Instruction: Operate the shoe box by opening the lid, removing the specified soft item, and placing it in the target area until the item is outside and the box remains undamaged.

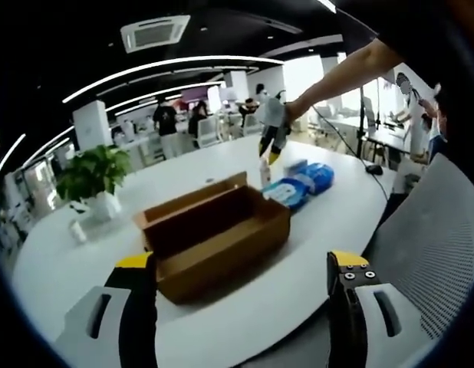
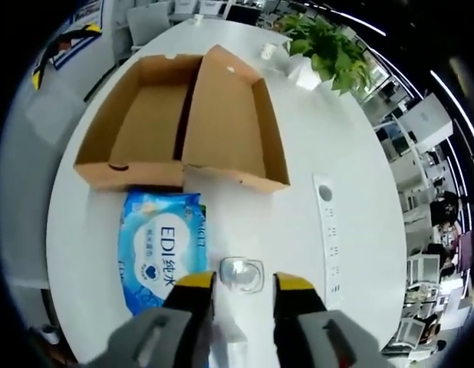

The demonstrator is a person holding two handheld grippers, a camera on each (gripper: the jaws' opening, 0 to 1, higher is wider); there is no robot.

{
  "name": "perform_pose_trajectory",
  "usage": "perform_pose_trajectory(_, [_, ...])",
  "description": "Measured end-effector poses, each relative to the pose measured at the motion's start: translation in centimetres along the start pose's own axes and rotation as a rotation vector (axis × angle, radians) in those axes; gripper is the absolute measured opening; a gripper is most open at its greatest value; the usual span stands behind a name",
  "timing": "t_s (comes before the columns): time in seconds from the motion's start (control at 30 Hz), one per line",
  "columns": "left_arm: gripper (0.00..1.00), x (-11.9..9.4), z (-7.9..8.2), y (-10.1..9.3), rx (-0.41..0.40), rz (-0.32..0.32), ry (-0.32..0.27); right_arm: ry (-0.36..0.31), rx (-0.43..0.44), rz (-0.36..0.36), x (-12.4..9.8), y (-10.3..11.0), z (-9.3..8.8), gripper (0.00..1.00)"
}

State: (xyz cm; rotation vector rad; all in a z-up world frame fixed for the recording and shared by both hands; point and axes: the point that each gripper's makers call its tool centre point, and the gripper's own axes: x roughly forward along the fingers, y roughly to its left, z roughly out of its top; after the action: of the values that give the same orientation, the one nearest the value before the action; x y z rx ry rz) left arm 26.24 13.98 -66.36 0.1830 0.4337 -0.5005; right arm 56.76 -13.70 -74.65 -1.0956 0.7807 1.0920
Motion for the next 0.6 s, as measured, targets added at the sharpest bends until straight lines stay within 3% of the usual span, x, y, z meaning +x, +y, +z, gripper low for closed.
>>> perform_pose_trajectory(0.37, [0.90,-0.2,-0.6,2.2,-0.096,0.065,0.002,-0.041,0.070,-0.027,-1.5,0.1,0.8,0.30])
perform_pose_trajectory(0.6, [0.85,0.3,-1.4,3.9,-0.121,0.060,0.034,-0.074,0.127,-0.048,-2.5,-0.2,1.4,0.33])
